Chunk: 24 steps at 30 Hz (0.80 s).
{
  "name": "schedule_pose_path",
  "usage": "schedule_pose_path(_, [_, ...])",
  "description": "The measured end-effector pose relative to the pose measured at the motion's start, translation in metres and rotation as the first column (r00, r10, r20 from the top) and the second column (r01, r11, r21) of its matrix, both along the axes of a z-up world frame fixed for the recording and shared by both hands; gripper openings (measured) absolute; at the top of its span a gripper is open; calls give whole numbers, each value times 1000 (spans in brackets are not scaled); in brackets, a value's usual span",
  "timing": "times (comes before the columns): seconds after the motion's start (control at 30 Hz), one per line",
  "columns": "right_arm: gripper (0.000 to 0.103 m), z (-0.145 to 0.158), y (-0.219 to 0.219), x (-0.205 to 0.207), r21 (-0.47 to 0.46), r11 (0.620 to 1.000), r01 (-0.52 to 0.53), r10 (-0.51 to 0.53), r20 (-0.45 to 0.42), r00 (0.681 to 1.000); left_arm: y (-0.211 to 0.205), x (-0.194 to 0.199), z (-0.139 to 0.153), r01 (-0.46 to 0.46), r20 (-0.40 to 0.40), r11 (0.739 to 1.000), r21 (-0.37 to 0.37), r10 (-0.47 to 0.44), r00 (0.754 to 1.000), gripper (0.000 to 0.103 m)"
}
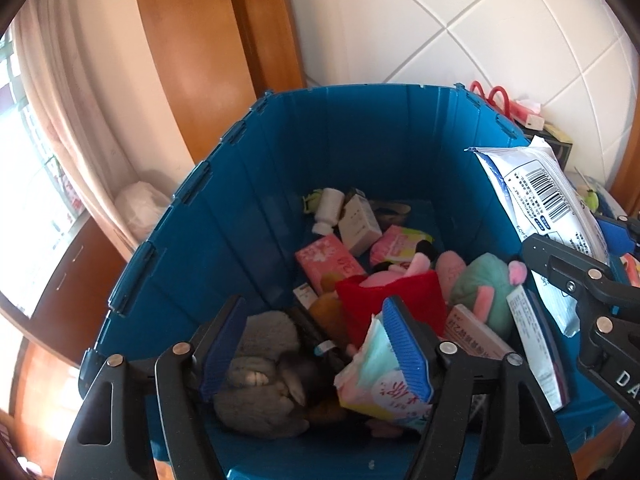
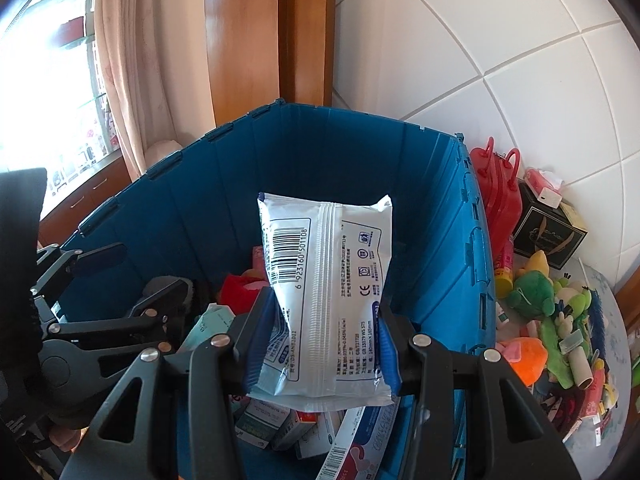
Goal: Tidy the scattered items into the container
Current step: 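Open both tools to drop the tape roll and gauze packet into the crate, then move both tools back toward the remaining pile on the table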
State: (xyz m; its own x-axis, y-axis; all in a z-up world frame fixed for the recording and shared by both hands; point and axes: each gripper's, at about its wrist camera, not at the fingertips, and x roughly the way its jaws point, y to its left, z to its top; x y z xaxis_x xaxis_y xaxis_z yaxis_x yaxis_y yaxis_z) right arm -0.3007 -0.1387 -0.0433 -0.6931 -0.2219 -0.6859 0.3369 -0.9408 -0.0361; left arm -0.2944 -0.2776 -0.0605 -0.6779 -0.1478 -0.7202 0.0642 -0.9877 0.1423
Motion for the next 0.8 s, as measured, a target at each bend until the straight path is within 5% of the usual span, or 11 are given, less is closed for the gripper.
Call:
schedule_pose_path(0.6, [55, 1, 13, 11, 43, 999, 22, -21, -13, 1000, 1, 26, 5, 37, -36, 999, 5, -37, 999, 79])
schedule_pose_path(0.8, [73, 9, 31, 32, 51, 998, 30, -28, -49, 998, 10, 38, 9, 63, -55, 998, 25, -62, 997, 81])
